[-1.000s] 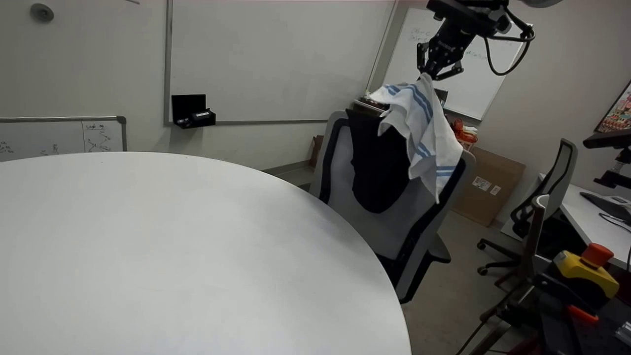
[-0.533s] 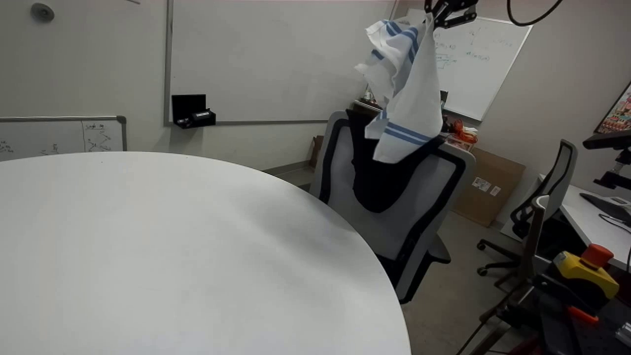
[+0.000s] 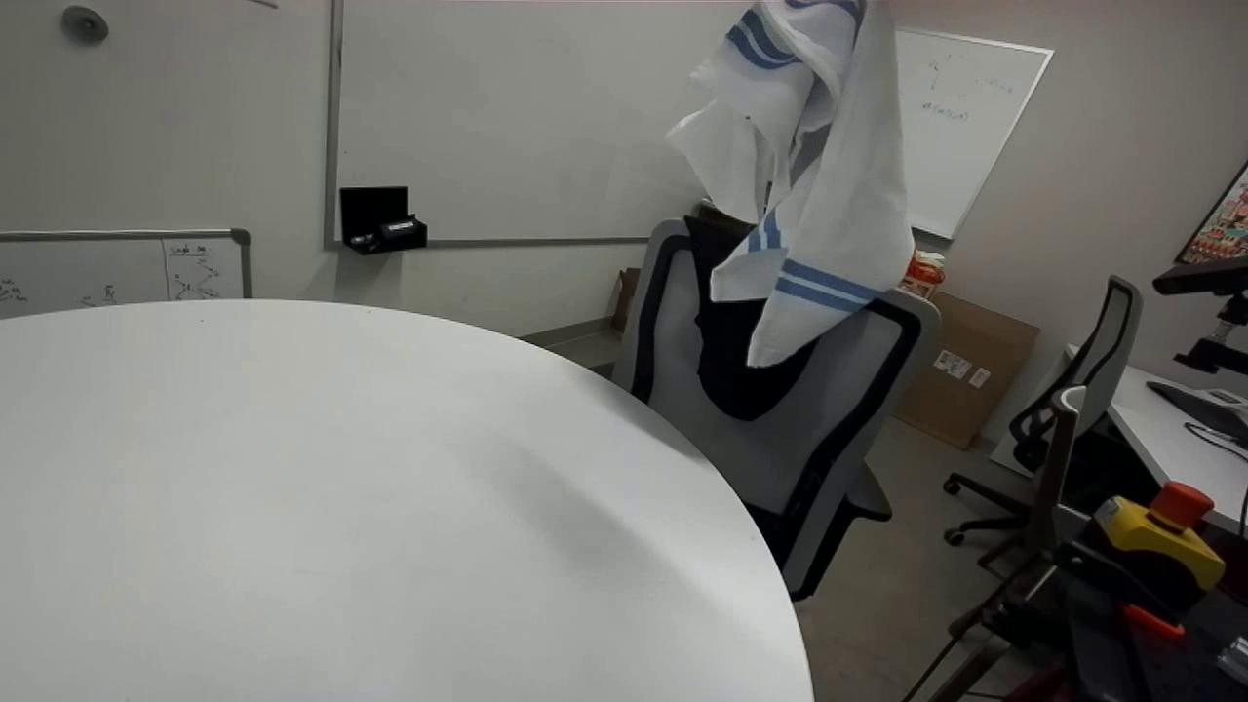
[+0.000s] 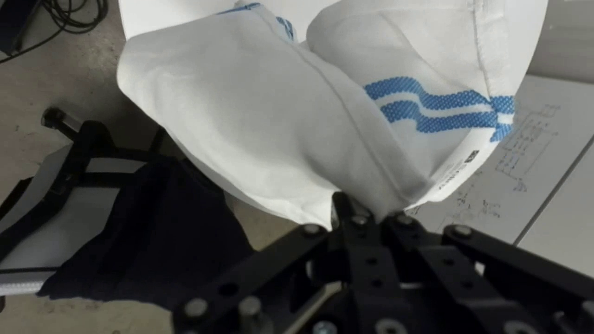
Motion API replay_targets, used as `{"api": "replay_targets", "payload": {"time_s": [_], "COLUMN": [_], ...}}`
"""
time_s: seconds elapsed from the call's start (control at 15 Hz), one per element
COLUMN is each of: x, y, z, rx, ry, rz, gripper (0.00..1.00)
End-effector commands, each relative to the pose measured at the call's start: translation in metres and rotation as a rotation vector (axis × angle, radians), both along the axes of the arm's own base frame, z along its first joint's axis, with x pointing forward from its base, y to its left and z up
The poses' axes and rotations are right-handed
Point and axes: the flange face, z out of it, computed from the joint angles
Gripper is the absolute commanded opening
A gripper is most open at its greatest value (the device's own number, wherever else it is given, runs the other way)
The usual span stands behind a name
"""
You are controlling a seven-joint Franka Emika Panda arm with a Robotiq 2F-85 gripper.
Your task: Move the black t-shirt from the backrest of the chair to the table
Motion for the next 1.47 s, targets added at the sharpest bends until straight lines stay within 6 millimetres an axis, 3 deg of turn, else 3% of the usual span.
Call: {"api": "replay_targets", "payload": {"time_s": [0.0,0.47,0.53,0.67,1.0,1.2,1.4], "x": [-0.012,-0.045,-0.049,-0.052,-0.044,-0.029,-0.006], "y": [0.038,0.123,0.129,0.137,0.129,0.111,0.072], "z": [-0.020,-0.085,-0.091,-0.101,-0.103,-0.088,-0.061], "rx": [-0.005,-0.053,-0.068,-0.081,-0.087,-0.095,-0.114], "ry": [-0.016,0.037,0.046,0.055,0.041,-0.004,-0.067], "rz": [0.187,0.535,0.570,0.618,0.613,0.521,0.387], "gripper": [0.01,0.01,0.28,0.36,0.72,0.95,1.00]}}
